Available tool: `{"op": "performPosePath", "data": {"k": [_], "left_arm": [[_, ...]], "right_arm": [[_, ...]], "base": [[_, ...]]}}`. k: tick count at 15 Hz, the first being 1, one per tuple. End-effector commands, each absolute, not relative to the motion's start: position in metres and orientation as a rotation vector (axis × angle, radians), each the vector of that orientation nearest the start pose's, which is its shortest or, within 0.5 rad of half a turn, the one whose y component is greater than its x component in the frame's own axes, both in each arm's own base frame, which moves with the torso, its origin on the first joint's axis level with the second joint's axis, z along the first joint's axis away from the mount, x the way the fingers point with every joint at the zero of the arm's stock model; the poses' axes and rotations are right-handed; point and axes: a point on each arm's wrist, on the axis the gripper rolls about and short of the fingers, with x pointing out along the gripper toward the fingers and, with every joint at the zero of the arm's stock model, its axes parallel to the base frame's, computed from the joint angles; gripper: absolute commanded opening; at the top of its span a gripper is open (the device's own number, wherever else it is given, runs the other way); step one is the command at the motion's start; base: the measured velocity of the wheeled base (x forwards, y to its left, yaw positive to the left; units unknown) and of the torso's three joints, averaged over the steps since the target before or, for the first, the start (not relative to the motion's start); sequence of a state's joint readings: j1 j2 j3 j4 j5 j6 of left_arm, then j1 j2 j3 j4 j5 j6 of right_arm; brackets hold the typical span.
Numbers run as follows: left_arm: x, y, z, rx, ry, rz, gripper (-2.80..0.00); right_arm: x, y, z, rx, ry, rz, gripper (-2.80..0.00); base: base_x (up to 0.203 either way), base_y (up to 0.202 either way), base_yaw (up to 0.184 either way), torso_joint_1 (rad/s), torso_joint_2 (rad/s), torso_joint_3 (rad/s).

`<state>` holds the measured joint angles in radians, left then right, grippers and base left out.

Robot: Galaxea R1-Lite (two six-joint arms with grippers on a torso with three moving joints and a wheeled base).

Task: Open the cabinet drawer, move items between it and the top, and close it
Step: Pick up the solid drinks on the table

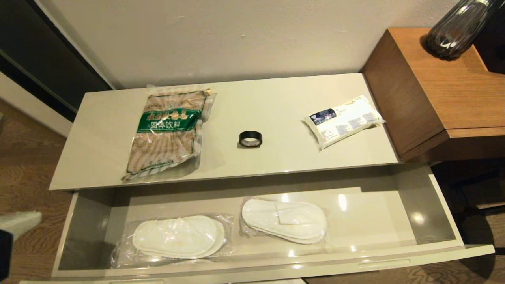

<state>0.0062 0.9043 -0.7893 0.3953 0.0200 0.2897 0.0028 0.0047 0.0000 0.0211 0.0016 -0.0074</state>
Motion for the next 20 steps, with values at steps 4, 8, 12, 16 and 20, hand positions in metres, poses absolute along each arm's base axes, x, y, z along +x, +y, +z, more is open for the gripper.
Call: {"op": "performPosePath", "data": {"k": [4, 8, 12, 16, 20], "left_arm": [[0.154, -0.005, 0.222, 0.742, 0.656, -0.087, -2.80], [0.173, -0.007, 0.226, 1.120, 0.556, -0.153, -2.80], [0.194, -0.022, 0.205, 1.271, 0.576, -0.289, -2.80], [0.221, -0.042, 0.173, 1.249, 0.516, -0.323, 0.00], [0.261, -0.052, 0.151, 1.239, 0.436, -0.225, 0.00]], "right_arm": [[-0.022, 0.000, 0.073, -0.008, 0.028, 0.005, -2.80], [-0.022, 0.000, 0.073, -0.008, 0.028, 0.003, -2.80], [-0.022, 0.000, 0.073, -0.008, 0.028, 0.005, -2.80], [-0.022, 0.000, 0.073, -0.008, 0.028, 0.005, -2.80], [-0.022, 0.000, 0.073, -0.008, 0.028, 0.005, -2.80]], "base": [[0.000, 0.000, 0.000, 0.000, 0.00, 0.000], [0.000, 0.000, 0.000, 0.000, 0.00, 0.000], [0.000, 0.000, 0.000, 0.000, 0.00, 0.000], [0.000, 0.000, 0.000, 0.000, 0.00, 0.000], [0.000, 0.000, 0.000, 0.000, 0.00, 0.000]]}}
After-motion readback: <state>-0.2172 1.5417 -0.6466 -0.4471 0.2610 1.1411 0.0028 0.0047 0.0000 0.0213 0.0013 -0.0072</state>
